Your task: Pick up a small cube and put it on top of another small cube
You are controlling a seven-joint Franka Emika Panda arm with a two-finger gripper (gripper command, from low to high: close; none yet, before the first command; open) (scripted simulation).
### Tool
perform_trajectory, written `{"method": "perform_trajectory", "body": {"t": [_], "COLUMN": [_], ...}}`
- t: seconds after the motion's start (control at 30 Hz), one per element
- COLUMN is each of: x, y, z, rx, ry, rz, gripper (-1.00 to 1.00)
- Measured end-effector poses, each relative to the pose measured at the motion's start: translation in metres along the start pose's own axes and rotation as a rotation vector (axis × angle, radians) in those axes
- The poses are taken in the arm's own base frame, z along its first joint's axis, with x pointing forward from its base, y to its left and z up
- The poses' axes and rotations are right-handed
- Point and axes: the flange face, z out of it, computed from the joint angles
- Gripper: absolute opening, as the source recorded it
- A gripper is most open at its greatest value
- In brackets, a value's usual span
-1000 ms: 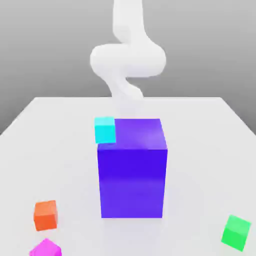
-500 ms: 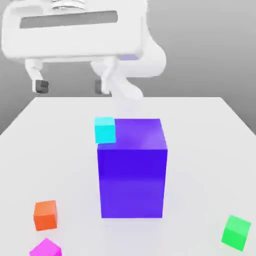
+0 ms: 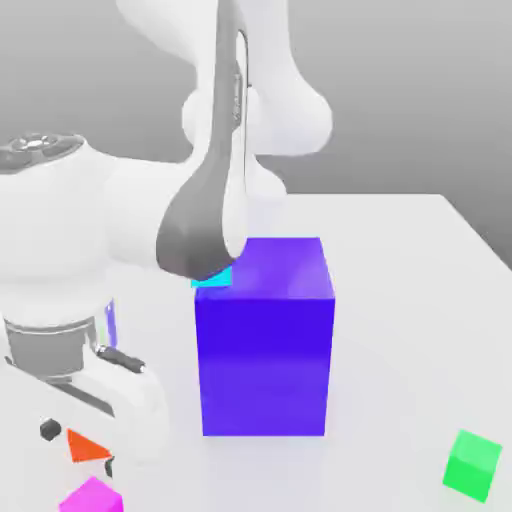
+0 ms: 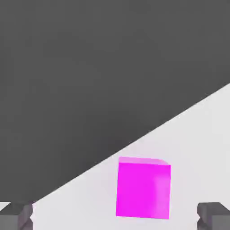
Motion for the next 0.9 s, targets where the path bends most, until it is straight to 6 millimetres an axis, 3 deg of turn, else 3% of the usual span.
{"method": "perform_trajectory", "body": {"t": [0.1,0.13,0.37,0.5,0.7,0.9], "x": [0.002,0.002,0.002,0.001,-0.136,-0.289], "y": [0.003,0.003,0.004,0.003,-0.043,-0.046], "z": [0.045,0.059,0.063,0.014,-0.01,-0.029], "rx": [-0.011,-0.012,-0.012,-0.012,-0.01,-0.01], "ry": [-0.004,-0.004,-0.004,-0.005,-0.027,-0.029], "rz": [0.009,0.009,0.01,0.008,-0.254,-0.545], "gripper": [0.0,-1.0,-1.0,-1.0,-1.0,-1.0]}}
